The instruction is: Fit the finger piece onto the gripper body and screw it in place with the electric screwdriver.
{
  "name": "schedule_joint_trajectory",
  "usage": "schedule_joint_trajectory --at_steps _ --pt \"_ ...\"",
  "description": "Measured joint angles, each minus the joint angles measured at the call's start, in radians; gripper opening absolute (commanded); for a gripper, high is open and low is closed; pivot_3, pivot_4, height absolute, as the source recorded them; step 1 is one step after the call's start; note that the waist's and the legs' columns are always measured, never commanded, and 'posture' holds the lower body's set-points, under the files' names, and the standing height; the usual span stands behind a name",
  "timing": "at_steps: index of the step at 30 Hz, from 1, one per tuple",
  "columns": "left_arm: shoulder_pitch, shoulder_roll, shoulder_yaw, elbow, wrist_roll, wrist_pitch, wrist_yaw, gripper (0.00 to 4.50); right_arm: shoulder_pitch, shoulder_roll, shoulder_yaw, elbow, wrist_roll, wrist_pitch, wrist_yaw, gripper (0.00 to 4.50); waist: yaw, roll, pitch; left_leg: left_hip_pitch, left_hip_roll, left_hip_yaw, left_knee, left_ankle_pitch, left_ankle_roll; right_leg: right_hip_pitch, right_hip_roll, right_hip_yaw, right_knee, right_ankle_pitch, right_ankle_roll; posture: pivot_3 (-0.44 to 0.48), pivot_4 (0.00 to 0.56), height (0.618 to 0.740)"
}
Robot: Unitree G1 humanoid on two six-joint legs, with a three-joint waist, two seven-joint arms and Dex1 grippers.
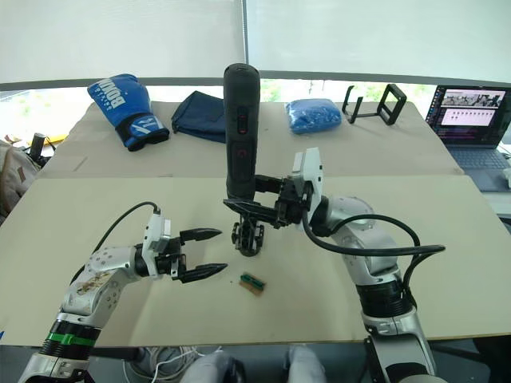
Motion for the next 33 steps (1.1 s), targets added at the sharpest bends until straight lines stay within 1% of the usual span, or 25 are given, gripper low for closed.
schedule_joint_trajectory --at_steps 17,25,33 --pt "0.001 -0.011 -0.004 0.000 0.005 -0.002 0.012 4.50 0.000 0.014 0.004 0.000 -0.021 -0.013 0.000 1.94 0.000 0.000 0.000 0.000 0.000 0.000 0.000 0.000 0.000 0.000 0.000 0.000 0.000 0.000 0.000 0.000 0.150 0.740" --pt "-0.047 -0.034 -0.044 0.034 0.083 -0.035 0.043 4.50 0.000 0.014 0.009 0.000 -0.031 -0.013 0.000 1.94 0.000 0.000 0.000 0.000 0.000 0.000 0.000 0.000 0.000 0.000 0.000 0.000 0.000 0.000 0.000 0.000 0.150 0.740" --pt "-0.112 -0.079 -0.078 0.119 0.156 -0.078 0.080 4.50 0.000 0.012 0.015 0.000 -0.038 -0.013 0.000 1.94 0.000 0.000 0.000 0.000 0.000 0.000 0.000 0.000 0.000 0.000 0.001 0.000 0.000 0.000 0.000 0.000 0.150 0.740"
